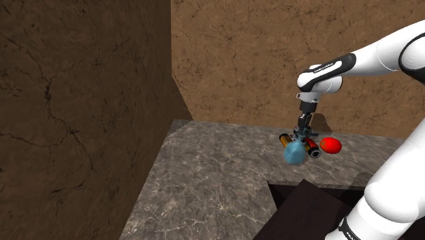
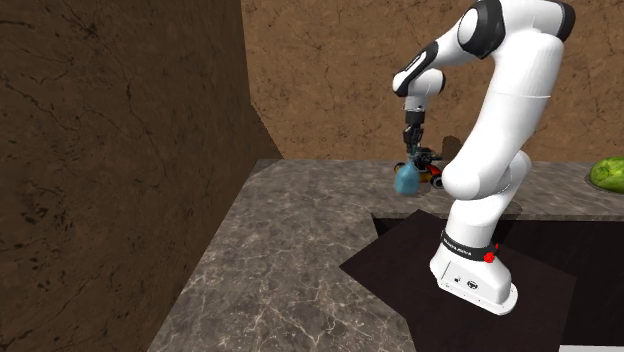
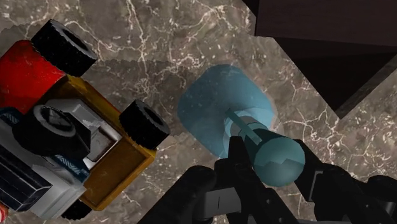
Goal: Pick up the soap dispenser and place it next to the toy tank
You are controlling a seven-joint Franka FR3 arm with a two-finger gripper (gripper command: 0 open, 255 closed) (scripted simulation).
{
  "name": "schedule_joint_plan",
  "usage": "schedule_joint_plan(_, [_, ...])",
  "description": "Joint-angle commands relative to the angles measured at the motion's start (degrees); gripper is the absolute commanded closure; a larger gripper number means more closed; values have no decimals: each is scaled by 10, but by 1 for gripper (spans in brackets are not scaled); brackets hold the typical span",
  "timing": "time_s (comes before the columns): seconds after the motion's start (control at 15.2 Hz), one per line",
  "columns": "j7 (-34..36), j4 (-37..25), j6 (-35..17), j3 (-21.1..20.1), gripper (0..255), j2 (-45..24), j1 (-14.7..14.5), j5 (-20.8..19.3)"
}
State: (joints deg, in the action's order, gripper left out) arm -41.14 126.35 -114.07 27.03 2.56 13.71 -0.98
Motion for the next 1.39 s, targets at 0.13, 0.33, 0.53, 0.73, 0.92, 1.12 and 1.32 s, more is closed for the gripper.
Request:
schedule_joint_plan(0.13, [-4,11,-21,1,255,-10,0,5])
schedule_joint_plan(0.33, [-4,11,-21,1,255,-11,0,5])
schedule_joint_plan(0.53, [-4,11,-21,1,255,-11,0,5])
schedule_joint_plan(0.73, [-4,11,-21,1,0,-10,0,5])
schedule_joint_plan(0.92, [-4,11,-21,1,0,-10,0,5])
schedule_joint_plan(1.12, [0,-18,18,0,0,0,0,0])
schedule_joint_plan(1.32, [2,-47,53,-1,0,7,0,-3])
